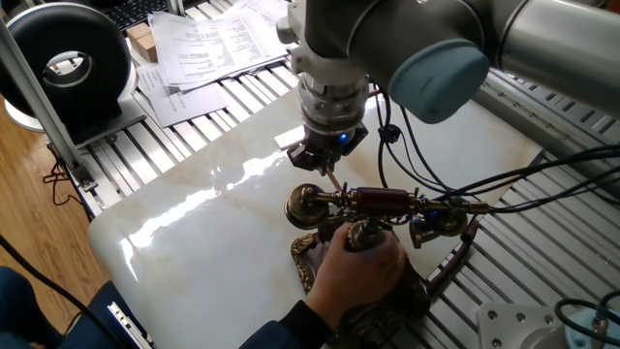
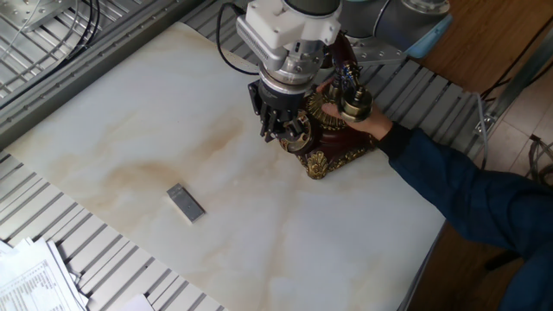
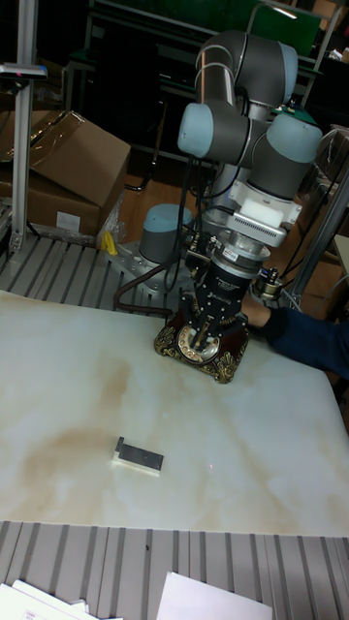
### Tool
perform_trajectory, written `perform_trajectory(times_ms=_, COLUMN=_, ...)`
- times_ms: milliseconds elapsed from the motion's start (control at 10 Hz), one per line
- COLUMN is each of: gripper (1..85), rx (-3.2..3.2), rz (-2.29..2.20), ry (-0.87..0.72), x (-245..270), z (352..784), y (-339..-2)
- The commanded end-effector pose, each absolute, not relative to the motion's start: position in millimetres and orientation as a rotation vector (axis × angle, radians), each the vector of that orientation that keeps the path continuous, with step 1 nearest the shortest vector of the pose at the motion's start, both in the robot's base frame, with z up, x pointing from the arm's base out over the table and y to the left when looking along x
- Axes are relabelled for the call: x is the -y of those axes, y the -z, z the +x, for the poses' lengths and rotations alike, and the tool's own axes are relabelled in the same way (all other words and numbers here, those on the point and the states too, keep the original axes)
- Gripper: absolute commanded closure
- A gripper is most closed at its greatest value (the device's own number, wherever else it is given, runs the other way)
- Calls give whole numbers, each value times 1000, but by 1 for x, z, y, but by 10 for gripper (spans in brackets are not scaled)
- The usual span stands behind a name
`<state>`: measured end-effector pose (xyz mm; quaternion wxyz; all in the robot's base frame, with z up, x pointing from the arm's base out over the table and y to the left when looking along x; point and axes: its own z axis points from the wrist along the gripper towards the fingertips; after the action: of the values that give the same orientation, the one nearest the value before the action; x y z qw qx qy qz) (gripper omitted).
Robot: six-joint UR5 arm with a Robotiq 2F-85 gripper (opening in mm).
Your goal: Dial a number on an old rotary phone
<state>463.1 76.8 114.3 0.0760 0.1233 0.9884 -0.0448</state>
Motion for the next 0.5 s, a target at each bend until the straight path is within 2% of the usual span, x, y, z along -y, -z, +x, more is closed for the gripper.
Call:
perform_trajectory(times_ms=0, gripper=843, rx=-2960, rz=388, ry=132, x=-81, z=472, y=-110)
perform_trajectory(times_ms=400, gripper=843, rx=-2952, rz=405, ry=150, x=-85, z=469, y=-109)
